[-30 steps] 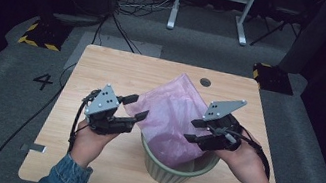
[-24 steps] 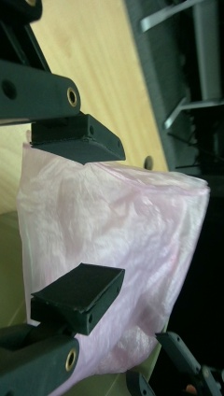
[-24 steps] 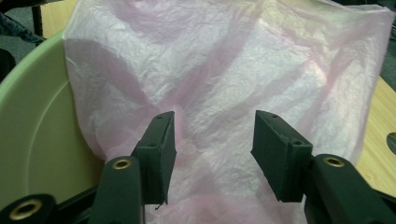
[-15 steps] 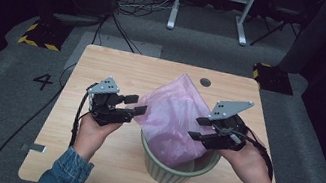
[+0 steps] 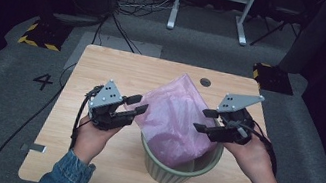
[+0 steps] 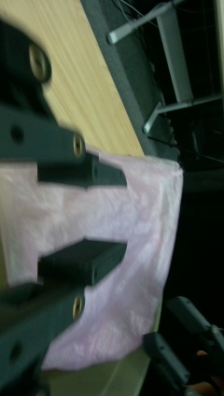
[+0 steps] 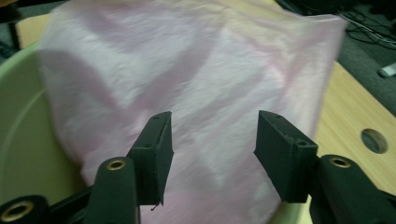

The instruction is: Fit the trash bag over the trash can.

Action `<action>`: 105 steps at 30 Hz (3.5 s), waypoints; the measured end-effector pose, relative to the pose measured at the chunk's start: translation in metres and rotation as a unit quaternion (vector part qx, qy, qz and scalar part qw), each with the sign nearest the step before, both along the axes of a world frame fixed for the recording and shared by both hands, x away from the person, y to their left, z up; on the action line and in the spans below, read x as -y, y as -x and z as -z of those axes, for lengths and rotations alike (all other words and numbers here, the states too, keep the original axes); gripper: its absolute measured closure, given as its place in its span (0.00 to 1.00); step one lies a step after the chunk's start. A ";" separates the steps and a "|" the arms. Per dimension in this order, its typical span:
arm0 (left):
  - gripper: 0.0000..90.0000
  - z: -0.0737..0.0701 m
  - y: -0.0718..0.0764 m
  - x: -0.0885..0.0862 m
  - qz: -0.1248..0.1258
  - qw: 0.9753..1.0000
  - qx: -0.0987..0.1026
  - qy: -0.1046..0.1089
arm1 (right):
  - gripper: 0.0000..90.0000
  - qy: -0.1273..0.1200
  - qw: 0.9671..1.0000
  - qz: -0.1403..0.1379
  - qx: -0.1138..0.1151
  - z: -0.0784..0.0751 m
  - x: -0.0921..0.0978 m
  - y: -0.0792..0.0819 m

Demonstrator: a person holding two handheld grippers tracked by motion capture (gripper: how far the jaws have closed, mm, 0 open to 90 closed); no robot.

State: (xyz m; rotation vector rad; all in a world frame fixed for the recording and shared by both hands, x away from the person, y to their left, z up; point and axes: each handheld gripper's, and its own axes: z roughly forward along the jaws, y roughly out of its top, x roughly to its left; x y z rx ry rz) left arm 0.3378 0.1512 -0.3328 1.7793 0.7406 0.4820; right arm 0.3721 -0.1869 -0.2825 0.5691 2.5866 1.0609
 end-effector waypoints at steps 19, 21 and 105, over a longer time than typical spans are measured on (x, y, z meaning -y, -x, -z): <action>0.98 0.018 -0.021 -0.006 0.031 0.996 -0.083 0.023 | 0.84 -0.041 0.997 0.028 -0.054 0.015 -0.015 -0.075; 0.99 0.012 -0.011 -0.004 0.046 0.997 -0.060 0.023 | 0.93 -0.046 0.998 0.012 -0.047 0.011 -0.014 -0.065; 0.78 -0.046 -0.003 0.080 0.174 0.983 0.046 -0.027 | 0.96 -0.045 0.989 -0.110 0.083 0.013 -0.019 0.035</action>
